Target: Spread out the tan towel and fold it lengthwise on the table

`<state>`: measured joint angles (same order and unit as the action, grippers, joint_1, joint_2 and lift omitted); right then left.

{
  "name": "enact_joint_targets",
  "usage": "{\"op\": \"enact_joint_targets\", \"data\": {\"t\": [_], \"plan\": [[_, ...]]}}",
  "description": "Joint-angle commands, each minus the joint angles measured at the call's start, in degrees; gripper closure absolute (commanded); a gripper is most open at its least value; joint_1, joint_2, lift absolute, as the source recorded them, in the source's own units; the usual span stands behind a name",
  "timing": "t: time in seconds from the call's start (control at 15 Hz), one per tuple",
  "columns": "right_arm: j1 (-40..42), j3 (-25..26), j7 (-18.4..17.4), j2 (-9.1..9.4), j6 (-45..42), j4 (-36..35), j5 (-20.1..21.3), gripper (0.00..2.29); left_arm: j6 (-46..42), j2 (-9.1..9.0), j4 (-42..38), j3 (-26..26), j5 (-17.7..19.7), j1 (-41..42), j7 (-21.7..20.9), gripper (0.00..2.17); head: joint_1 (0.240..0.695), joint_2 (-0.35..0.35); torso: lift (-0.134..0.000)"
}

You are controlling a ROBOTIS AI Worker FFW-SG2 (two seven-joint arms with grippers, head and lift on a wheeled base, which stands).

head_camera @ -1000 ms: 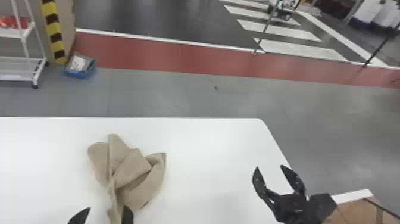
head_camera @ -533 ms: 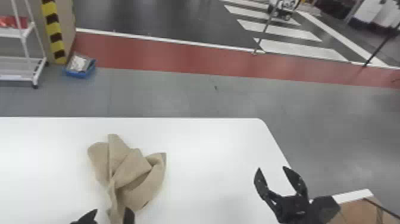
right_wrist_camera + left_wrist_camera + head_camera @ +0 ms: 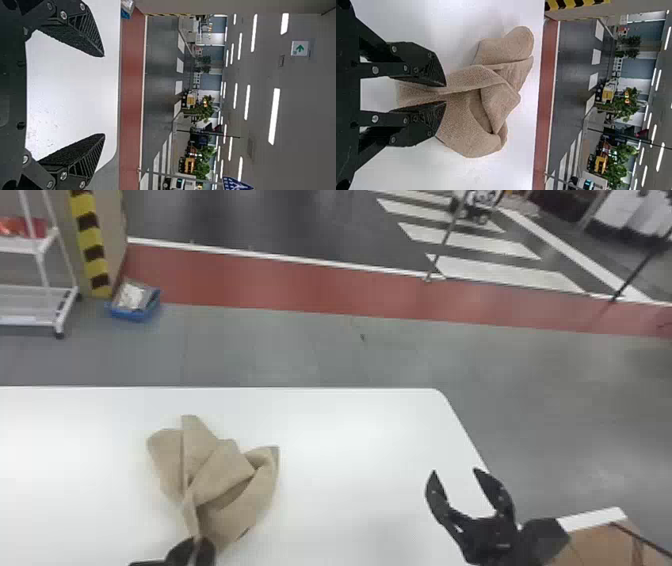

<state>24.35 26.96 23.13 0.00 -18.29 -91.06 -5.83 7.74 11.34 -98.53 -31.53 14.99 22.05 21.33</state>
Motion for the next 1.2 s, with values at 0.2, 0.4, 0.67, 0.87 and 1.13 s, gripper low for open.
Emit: {"op": "enact_joint_targets", "data": {"t": [0.2, 0.4, 0.67, 0.87, 1.13], "plan": [[0.1, -0.8, 0.6, 0.05, -2.0, -0.9, -0.6, 0.18, -0.2, 3.95, -14.8, 5.9, -2.7, 8.3, -0.9, 1.85, 0.695, -0.350, 0.000], [0.5, -1.4, 0.6, 0.05, -2.0, -2.5, -1.9, 0.18, 5.8, 5.71, -28.5, 10.2, -8.0, 14.3, -1.9, 1.85, 0.695, -0.350, 0.000], [0.9, -2.4, 1.4, 0.05, -2.0, -3.2, -2.5, 0.18, 16.0, 8.00, -43.2, 12.3, -13.9, 17.5, -3.1, 1.85, 0.695, -0.350, 0.000], [-0.4, -3.2, 9.0, 0.05, -5.1, -1.2, -1.6, 0.18, 17.5, 7.73, -41.1, 11.7, -14.0, 15.7, -4.9, 1.85, 0.695, -0.350, 0.000], [-4.8, -7.2, 13.6, 0.05, -0.9, 2.0, 3.6, 0.23, 17.5, 7.65, -38.3, 11.4, -13.8, 14.5, -5.2, 1.85, 0.695, -0.301, 0.000]]}}
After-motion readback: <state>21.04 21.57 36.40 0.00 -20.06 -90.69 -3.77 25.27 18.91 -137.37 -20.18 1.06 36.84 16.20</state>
